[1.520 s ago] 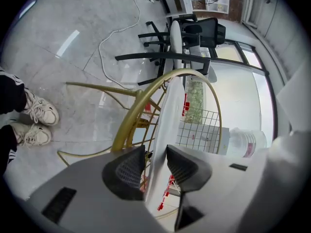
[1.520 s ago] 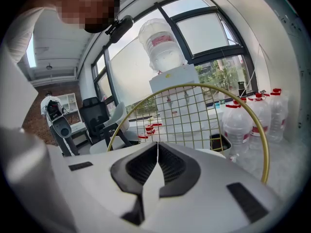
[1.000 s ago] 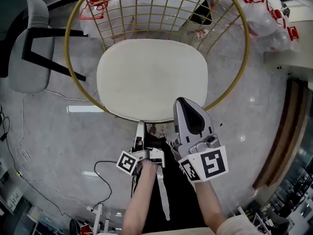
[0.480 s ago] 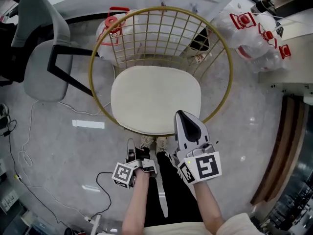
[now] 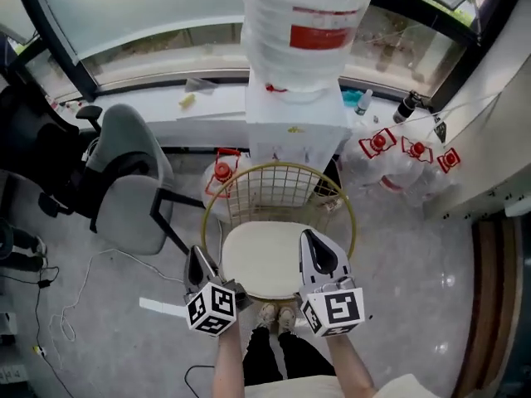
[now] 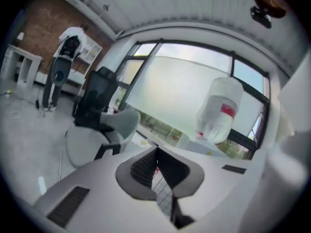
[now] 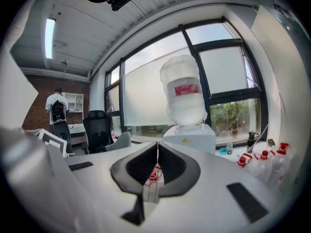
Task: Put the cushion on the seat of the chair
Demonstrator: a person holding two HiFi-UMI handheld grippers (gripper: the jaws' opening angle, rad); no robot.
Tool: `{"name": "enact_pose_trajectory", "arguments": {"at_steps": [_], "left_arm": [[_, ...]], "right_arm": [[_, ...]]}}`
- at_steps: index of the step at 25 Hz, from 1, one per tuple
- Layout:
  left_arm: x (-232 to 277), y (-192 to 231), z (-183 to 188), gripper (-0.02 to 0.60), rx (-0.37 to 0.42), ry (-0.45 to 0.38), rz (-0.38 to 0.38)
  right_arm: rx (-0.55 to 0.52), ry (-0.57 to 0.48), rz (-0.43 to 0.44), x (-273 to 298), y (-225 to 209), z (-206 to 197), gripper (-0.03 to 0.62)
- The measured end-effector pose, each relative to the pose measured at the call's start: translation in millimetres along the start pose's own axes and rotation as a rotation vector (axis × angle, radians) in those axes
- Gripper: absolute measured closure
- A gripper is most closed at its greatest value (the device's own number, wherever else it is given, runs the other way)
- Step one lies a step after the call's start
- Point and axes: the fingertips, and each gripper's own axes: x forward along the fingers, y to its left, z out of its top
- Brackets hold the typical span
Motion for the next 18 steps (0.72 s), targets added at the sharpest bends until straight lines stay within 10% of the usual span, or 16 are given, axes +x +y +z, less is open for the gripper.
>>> {"name": "enact_pose_trajectory", "arguments": {"at_steps": [4,9,18], "left_arm": [[-21.9,-83.4,103.6,0.568,0.228,-0.158,-0.149],[-76.6,-176.8,141.1,0.568,0.458,-0.17,-0.402],[-137.8,-260.0,179.4,0.568,0.561,-0.326,-0.633]], "right_arm": [[-0.037,-0.087,-0.014,-18.9,9.3,75.0,0.576],[-0.069,-0.121,0.023,-45.6,37.8,119.9,0.576],[-0.187,-0.21,-0.016,-78.1,52.3,148.8,0.577]]}}
